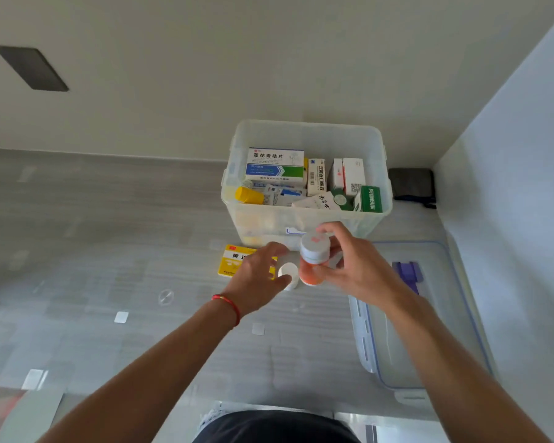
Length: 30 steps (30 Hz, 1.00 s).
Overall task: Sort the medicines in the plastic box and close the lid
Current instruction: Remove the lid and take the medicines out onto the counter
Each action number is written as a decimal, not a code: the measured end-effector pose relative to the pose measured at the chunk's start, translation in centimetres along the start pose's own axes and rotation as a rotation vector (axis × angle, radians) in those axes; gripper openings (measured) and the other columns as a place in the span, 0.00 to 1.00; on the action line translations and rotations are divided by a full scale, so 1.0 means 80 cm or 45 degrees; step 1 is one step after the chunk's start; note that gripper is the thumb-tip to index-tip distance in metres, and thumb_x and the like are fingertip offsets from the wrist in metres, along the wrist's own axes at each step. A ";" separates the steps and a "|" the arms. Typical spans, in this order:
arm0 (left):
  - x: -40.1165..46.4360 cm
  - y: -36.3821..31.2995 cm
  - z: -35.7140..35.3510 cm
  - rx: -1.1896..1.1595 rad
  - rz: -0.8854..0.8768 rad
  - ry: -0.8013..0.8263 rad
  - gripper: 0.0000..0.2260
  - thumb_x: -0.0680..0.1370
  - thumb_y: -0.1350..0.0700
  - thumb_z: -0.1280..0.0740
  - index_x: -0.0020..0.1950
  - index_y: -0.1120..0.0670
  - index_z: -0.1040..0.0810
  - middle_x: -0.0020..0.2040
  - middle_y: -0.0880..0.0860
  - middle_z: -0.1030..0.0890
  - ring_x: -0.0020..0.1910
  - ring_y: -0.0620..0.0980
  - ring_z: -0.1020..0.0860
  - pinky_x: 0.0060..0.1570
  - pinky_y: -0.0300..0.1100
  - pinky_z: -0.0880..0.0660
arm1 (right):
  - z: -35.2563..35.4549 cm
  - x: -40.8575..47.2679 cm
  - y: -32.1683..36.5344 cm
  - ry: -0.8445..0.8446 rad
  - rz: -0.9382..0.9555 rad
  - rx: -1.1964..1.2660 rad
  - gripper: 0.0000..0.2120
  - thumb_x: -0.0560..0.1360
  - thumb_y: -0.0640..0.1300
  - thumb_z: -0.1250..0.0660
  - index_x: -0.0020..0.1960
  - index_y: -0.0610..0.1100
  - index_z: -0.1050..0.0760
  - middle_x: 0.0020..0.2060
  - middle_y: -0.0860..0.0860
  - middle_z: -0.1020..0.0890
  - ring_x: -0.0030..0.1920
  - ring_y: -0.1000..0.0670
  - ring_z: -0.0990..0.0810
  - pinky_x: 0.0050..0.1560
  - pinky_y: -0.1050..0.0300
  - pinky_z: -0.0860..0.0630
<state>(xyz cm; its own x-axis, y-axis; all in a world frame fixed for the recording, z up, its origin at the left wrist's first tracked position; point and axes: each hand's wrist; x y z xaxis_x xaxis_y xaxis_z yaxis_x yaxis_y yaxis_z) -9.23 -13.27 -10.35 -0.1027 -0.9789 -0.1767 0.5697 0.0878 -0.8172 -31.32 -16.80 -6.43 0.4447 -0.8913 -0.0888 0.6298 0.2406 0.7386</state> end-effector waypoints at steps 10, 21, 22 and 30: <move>0.042 0.040 -0.051 0.590 0.073 0.069 0.23 0.75 0.56 0.29 0.70 0.55 0.28 0.62 0.58 0.22 0.60 0.61 0.23 0.57 0.51 0.26 | -0.079 0.005 -0.063 -0.242 -0.306 0.125 0.24 0.71 0.47 0.21 0.59 0.45 0.31 0.46 0.51 0.19 0.45 0.48 0.20 0.45 0.51 0.21; 0.010 -0.006 -0.041 0.328 -0.011 -0.227 0.24 0.74 0.66 0.33 0.70 0.59 0.33 0.59 0.60 0.25 0.53 0.61 0.23 0.49 0.51 0.25 | -0.056 -0.011 -0.029 -0.329 -0.213 -0.178 0.24 0.76 0.42 0.27 0.70 0.44 0.29 0.62 0.47 0.20 0.57 0.45 0.19 0.55 0.45 0.20; -0.002 -0.015 -0.033 0.308 -0.152 -0.277 0.24 0.73 0.67 0.34 0.69 0.59 0.32 0.58 0.58 0.25 0.50 0.59 0.22 0.47 0.51 0.24 | -0.041 -0.017 -0.019 -0.392 -0.100 -0.153 0.20 0.77 0.43 0.27 0.67 0.45 0.27 0.59 0.50 0.19 0.52 0.48 0.18 0.50 0.46 0.18; 0.049 -0.076 0.066 0.928 -0.456 -0.709 0.14 0.72 0.59 0.36 0.57 0.55 0.23 0.56 0.53 0.21 0.57 0.57 0.25 0.56 0.50 0.29 | 0.100 0.120 0.027 -0.151 0.057 -0.589 0.15 0.75 0.41 0.26 0.61 0.52 0.19 0.51 0.51 0.17 0.53 0.47 0.19 0.51 0.50 0.22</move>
<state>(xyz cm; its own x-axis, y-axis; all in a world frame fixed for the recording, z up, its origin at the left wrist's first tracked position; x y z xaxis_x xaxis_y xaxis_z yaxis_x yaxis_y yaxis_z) -8.82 -18.63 -3.16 -0.0750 -0.8890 0.4518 0.9625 -0.1830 -0.2003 -30.83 -27.90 -0.34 0.4190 -0.9074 0.0333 0.8410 0.4016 0.3625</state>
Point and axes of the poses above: each hand's wrist, its own x-axis towards the middle knuckle, its own z-axis out of the back of the hand, y = z × x
